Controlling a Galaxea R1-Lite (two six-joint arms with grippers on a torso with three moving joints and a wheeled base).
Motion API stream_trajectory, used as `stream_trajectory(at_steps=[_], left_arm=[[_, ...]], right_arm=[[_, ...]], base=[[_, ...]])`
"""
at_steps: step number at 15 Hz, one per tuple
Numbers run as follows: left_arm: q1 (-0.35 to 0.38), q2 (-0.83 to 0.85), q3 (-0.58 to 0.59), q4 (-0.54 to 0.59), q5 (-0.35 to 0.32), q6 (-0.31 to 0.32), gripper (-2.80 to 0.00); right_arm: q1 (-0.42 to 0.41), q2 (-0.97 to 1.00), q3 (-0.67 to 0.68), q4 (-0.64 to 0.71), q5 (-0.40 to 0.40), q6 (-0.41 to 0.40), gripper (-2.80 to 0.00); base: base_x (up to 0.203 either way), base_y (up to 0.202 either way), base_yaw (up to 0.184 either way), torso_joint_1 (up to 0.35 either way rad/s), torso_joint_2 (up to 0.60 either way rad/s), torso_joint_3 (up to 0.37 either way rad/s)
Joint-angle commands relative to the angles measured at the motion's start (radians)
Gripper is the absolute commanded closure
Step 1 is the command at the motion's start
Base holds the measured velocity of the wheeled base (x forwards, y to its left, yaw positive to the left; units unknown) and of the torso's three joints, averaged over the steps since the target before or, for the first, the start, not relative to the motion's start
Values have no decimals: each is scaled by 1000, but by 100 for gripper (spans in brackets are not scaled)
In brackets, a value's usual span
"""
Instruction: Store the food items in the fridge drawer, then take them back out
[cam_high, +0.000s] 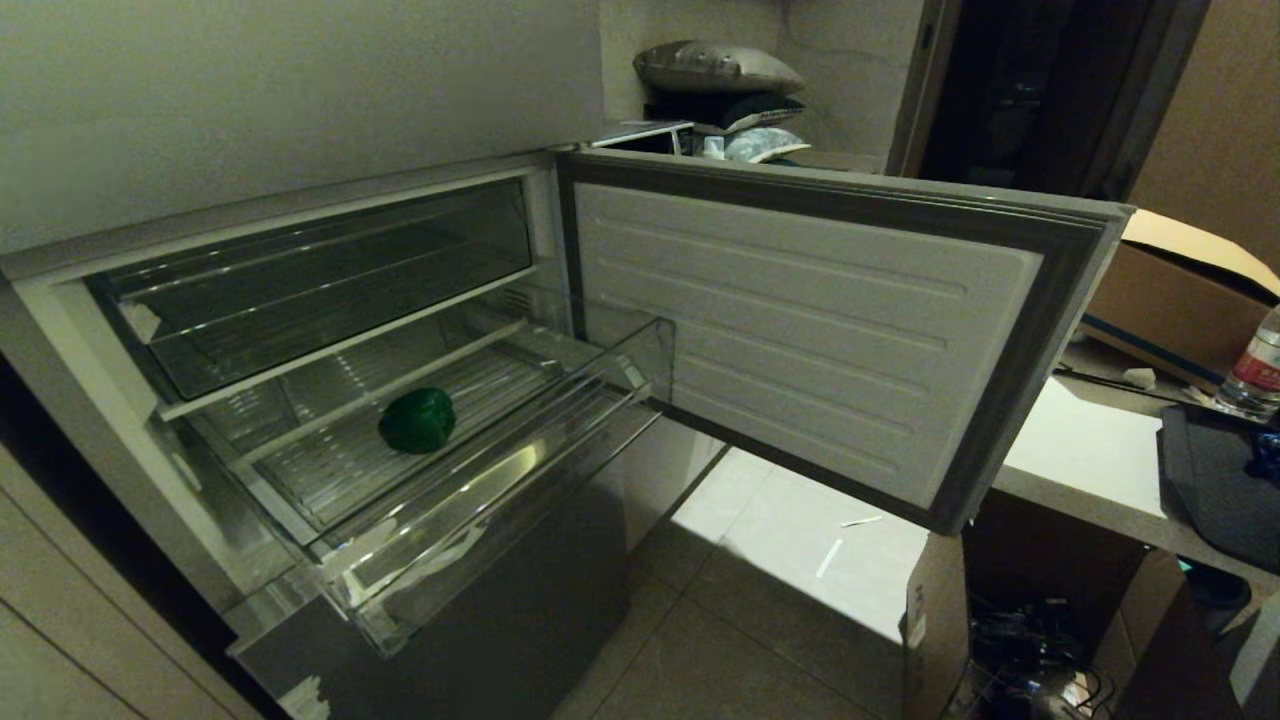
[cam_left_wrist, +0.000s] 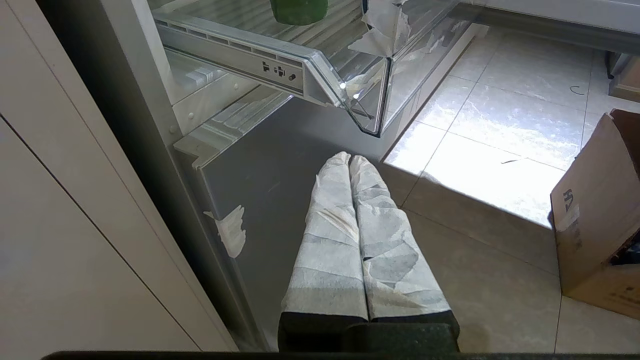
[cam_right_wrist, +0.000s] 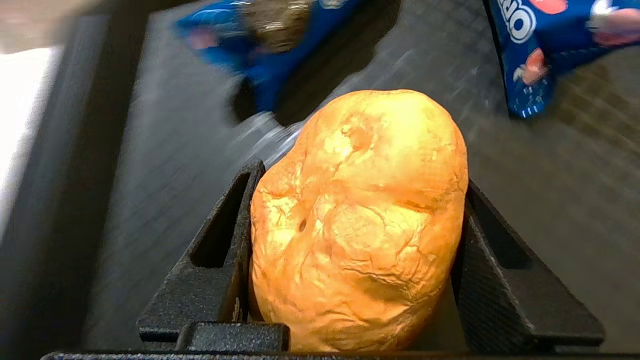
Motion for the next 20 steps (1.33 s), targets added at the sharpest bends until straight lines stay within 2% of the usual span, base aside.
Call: stream_trajectory(at_steps=[1, 5, 9, 11, 15, 17, 18, 19, 20], left_arm=[[0, 1, 0, 0, 0, 0, 0], [-1, 1, 0, 0, 0, 0, 0], [-1, 1, 0, 0, 0, 0, 0], [-1, 1, 0, 0, 0, 0, 0], [0, 0, 0, 0, 0, 0, 0], [-1, 1, 0, 0, 0, 0, 0], [1, 1, 0, 0, 0, 0, 0], [1, 1, 0, 0, 0, 0, 0], [-1, 1, 0, 0, 0, 1, 0]], right_arm=[[-2, -201, 121, -3, 51, -6, 0], [2, -588, 378, -2, 126, -13, 0], [104, -978, 683, 15, 169, -16, 0], [208, -1166, 819, 33, 176, -16, 0], [577, -1559, 985, 95, 164, -42, 0], [724, -1751, 1020, 218, 88, -91, 0], [782, -1828, 1033, 294, 15, -126, 0], [813, -1885, 1042, 372, -62, -149, 0], [820, -1954, 1047, 435, -98, -161, 0]], base=[[0, 0, 0, 0, 0, 0], [0, 0, 0, 0, 0, 0], [0, 0, 0, 0, 0, 0], [0, 0, 0, 0, 0, 0], [0, 0, 0, 0, 0, 0], [0, 0, 0, 0, 0, 0], [0, 0, 0, 0, 0, 0], [0, 0, 0, 0, 0, 0], [0, 0, 0, 0, 0, 0]])
